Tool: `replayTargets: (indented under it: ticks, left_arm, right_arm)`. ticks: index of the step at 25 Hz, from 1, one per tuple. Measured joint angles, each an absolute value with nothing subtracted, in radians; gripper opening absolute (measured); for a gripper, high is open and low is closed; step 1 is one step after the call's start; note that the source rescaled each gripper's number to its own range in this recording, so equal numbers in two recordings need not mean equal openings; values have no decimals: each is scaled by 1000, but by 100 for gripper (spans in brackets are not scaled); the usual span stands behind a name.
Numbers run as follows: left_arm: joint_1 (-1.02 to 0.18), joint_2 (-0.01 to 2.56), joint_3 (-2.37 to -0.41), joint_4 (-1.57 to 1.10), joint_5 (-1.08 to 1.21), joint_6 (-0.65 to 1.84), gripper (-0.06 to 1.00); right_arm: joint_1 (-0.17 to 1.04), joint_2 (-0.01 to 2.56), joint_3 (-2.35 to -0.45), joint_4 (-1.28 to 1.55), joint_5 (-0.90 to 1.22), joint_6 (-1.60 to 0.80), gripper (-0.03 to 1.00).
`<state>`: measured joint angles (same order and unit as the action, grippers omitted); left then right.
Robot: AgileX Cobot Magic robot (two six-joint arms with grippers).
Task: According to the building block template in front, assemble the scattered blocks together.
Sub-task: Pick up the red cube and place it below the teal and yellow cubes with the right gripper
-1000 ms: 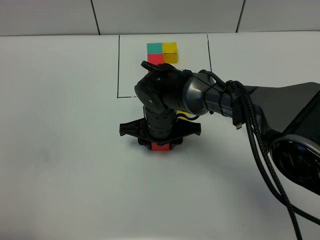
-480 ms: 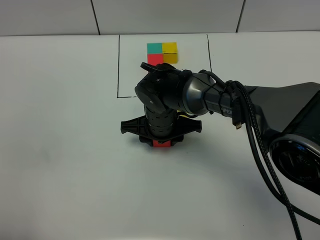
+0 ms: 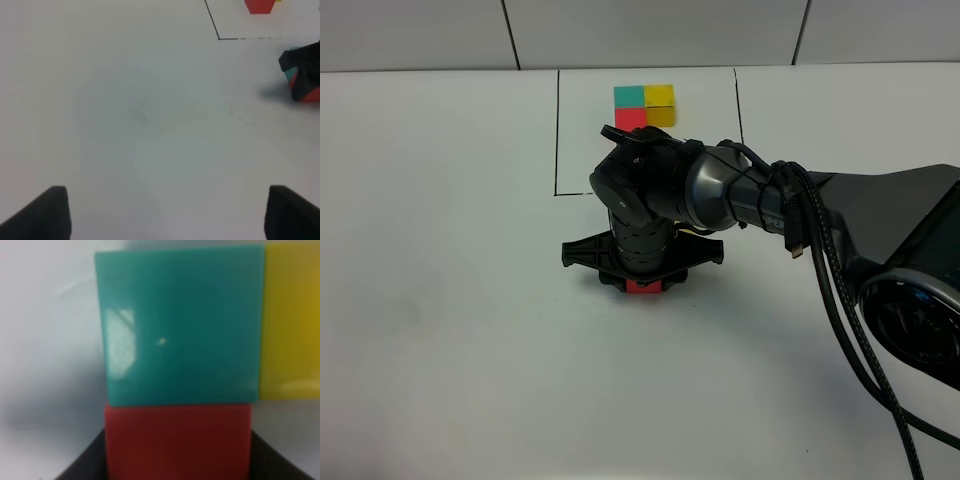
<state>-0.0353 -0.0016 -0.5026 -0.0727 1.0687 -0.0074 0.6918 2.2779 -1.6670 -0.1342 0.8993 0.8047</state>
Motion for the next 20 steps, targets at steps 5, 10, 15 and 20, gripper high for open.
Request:
replayTargets:
  ticks: [5, 10, 15, 20]
  left_arm:
    - [-35, -2, -503, -73, 1069, -7, 75]
    - [-35, -2, -503, -73, 1069, -7, 75]
    - [-35, -2, -503, -73, 1069, -7, 75]
    - [-35, -2, -503, -73, 1069, -7, 75]
  right_arm:
    - [692, 2279, -1667, -134, 900, 805, 1]
    - [692, 2279, -1667, -134, 900, 797, 1]
    - [690, 2279, -1668, -127, 900, 786, 1]
    - [690, 2279, -1668, -127, 901, 785, 1]
